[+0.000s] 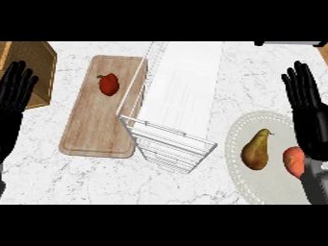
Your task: Pick the squash from the placemat and place it in the tiered shelf
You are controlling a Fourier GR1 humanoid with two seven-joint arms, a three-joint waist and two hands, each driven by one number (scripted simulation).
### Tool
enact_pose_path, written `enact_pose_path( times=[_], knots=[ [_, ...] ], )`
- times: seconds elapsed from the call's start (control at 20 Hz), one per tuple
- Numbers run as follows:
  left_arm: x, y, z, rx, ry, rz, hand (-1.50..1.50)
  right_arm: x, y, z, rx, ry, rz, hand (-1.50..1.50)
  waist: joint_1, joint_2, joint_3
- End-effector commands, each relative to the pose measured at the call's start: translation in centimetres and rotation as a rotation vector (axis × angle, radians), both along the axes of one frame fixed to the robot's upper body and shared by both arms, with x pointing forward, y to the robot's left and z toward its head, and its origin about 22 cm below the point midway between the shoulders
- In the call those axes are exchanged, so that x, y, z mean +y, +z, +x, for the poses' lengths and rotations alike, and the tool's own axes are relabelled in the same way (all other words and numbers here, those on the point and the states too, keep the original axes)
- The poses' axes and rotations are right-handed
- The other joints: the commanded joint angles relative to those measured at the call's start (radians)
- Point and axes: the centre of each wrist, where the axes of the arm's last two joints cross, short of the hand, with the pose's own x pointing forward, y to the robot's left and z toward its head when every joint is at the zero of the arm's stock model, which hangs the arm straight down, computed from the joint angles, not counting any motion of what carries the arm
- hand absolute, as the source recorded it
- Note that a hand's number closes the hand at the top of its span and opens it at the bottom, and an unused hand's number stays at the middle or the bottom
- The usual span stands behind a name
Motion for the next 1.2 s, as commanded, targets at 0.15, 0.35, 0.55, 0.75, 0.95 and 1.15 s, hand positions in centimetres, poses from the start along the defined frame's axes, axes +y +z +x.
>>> enact_pose_path(
  times=[0.15, 0.35, 0.55, 0.75, 0.95, 1.15],
  knots=[
    [0.3, -6.1, -2.4, 0.292, 0.051, 0.060, 0.00, -12.1, 1.1, -2.5, 0.224, -0.251, -0.259, -1.50, -0.066, 0.014, 0.011],
    [-0.2, -9.3, -4.3, 0.471, 0.006, 0.064, 0.00, -20.2, 0.2, -6.5, 0.479, -0.587, -0.591, 1.50, -0.072, 0.039, 0.010],
    [-3.3, -12.1, -3.6, 0.515, -0.038, 0.085, 0.00, -22.0, -2.7, -6.6, 0.430, -0.416, -0.129, -1.50, -0.042, 0.015, 0.015],
    [-3.4, -13.3, -3.4, 0.550, -0.039, 0.078, 0.00, -22.8, -1.7, -7.0, 0.371, -0.189, -0.202, -1.50, -0.033, 0.006, 0.012],
    [-3.2, -12.5, -3.0, 0.529, -0.040, 0.109, 0.00, -22.3, -0.1, -6.4, 0.409, -0.056, -0.282, -1.50, -0.027, 0.003, 0.011],
    [-2.7, -13.1, -3.7, 0.551, -0.035, 0.097, 0.00, -20.6, 4.7, -5.4, 0.558, 0.064, -0.457, -1.50, -0.037, -0.001, 0.007]
  ],
)
